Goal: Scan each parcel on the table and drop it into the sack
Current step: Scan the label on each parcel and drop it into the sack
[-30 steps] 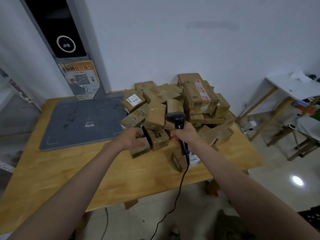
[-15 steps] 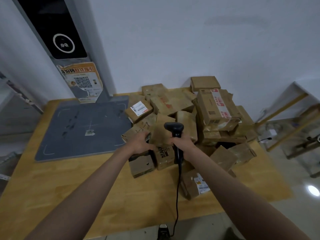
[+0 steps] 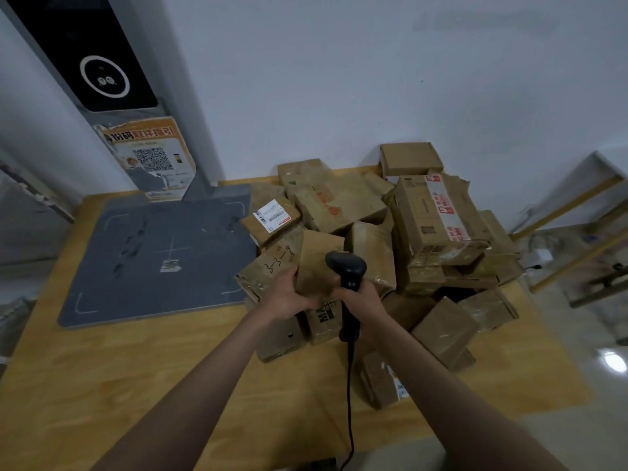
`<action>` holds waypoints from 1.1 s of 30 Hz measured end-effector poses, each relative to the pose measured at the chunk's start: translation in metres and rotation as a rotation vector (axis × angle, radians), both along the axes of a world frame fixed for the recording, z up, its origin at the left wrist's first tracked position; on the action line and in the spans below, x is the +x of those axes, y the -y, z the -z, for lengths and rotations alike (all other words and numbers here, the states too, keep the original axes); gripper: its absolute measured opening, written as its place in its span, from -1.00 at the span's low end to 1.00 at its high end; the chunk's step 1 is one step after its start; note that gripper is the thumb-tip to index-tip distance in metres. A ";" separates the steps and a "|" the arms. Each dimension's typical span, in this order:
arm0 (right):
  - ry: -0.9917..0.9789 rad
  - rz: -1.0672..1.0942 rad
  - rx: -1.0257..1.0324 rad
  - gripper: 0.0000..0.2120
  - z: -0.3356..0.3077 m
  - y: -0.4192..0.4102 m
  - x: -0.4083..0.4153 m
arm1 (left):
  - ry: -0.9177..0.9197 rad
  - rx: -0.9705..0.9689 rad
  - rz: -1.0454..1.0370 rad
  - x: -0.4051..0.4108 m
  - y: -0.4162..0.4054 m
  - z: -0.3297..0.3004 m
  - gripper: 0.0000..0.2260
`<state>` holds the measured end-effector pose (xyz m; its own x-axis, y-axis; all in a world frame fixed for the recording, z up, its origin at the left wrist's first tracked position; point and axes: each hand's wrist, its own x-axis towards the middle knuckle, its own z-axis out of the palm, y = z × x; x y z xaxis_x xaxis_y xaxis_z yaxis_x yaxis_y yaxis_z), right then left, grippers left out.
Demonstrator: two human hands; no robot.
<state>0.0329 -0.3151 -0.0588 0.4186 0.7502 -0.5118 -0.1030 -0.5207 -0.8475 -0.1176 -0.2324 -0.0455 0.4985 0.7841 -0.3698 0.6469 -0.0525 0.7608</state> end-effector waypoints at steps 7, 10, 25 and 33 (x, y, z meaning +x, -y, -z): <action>-0.033 0.015 0.167 -0.82 -0.031 0.015 -0.042 | -0.013 0.126 -0.101 -0.045 0.003 -0.023 -0.14; -0.061 0.015 0.255 -0.78 -0.054 0.008 -0.071 | -0.028 0.183 -0.192 -0.066 0.004 -0.046 -0.09; -0.179 -0.043 0.330 -0.70 -0.137 -0.010 -0.149 | 0.289 0.118 -0.483 -0.169 0.003 -0.112 -0.27; -0.263 -0.002 0.408 -0.81 -0.147 -0.002 -0.163 | 0.322 0.147 -0.348 -0.185 0.005 -0.125 -0.54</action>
<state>-0.1302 -0.3132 0.0884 0.3126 0.9125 -0.2639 -0.3400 -0.1519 -0.9281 -0.3028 -0.2370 0.0793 0.2690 0.9564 -0.1135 0.3785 0.0033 0.9256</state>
